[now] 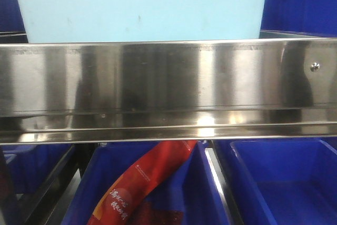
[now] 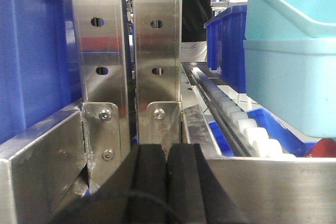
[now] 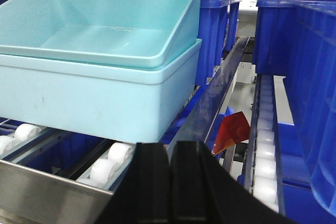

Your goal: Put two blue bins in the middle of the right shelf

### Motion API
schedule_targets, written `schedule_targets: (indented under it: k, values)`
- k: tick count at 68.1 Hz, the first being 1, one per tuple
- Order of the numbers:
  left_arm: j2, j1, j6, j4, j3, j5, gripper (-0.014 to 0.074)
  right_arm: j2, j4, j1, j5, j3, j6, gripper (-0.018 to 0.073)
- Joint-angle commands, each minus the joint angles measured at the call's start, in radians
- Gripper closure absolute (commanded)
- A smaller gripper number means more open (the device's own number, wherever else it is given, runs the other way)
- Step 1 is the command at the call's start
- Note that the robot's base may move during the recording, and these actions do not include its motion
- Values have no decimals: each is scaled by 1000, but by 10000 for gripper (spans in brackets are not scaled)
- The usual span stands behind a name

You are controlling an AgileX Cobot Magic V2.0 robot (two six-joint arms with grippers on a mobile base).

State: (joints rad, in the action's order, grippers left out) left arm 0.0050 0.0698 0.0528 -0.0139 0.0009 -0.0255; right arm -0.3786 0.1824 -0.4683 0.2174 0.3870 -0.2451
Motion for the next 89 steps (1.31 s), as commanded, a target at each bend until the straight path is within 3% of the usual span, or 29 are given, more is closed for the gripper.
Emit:
schedule_targets:
  k: [1,9,20,31,43,62,89]
  values:
    - [-5,-2,-1,-6,-1,19,707,5,7,7,-22,-3,0,721]
    - [-5,-2,-1,-6,-1,19,707,5,-19,45,-6,-5,38,721]
    - [-5,-2,-1,-6,-1,19,707,46,-246,206,-33,-33,303,721]
    - [-5,-2,-1,-6,-1,19,707,152,-273,361,-76,-132,307,721]
    - [-5,-2,-1,-6,-1,19,707,274,-273,439,-80,-252,307,721]
    - [-5,-2,-1,-6,-1,19,707,379,-275,482,-124,-387,307,721]
    - [-5,-2,-1,-6,-1,19,707,379,-275,482,-145,-387,307,721]
